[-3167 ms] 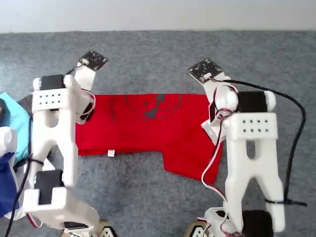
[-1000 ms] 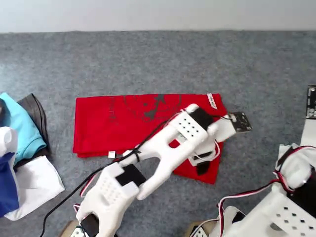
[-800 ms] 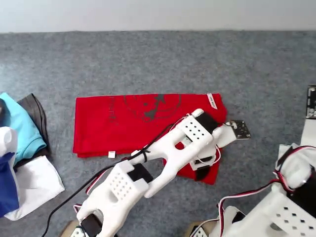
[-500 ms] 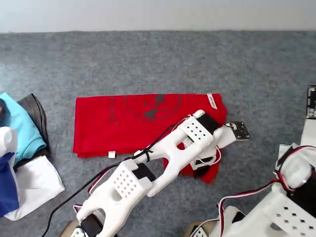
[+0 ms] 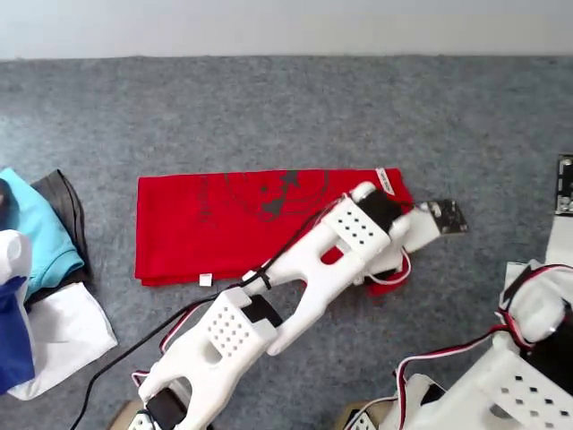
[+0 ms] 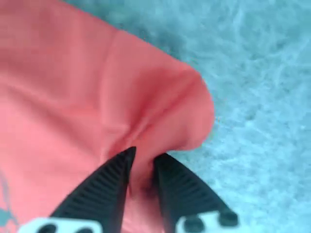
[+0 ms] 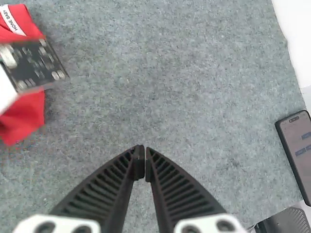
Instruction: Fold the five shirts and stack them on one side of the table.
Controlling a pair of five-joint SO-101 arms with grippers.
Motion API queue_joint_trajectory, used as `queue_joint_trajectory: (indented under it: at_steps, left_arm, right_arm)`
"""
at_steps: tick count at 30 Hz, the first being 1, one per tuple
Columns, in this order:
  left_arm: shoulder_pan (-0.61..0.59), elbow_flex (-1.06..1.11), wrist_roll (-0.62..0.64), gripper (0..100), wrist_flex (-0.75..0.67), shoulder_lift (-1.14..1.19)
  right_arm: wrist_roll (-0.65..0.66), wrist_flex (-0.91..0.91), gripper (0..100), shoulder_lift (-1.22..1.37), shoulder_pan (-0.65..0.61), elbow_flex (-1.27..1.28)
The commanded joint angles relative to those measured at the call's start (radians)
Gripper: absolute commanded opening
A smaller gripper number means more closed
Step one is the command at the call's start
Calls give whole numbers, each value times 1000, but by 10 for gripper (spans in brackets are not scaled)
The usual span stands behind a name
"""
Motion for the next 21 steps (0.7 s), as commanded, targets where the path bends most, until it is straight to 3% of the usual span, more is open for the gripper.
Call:
queue_joint_trajectory:
  at_steps: [1, 8, 15, 21]
  left_arm:
    - [-43, -102, 5, 14, 9, -58]
    - [-86, -134, -5, 23, -9, -57]
    - [-178, -131, -2, 152, -91, -12]
    - [-255, -130, -5, 167, -155, 55]
  right_arm:
    - [-5, 36, 9, -5, 8, 2]
    - [-5, 36, 9, -4, 8, 2]
    - [-5, 38, 9, -5, 8, 2]
    - [-5, 38, 9, -5, 8, 2]
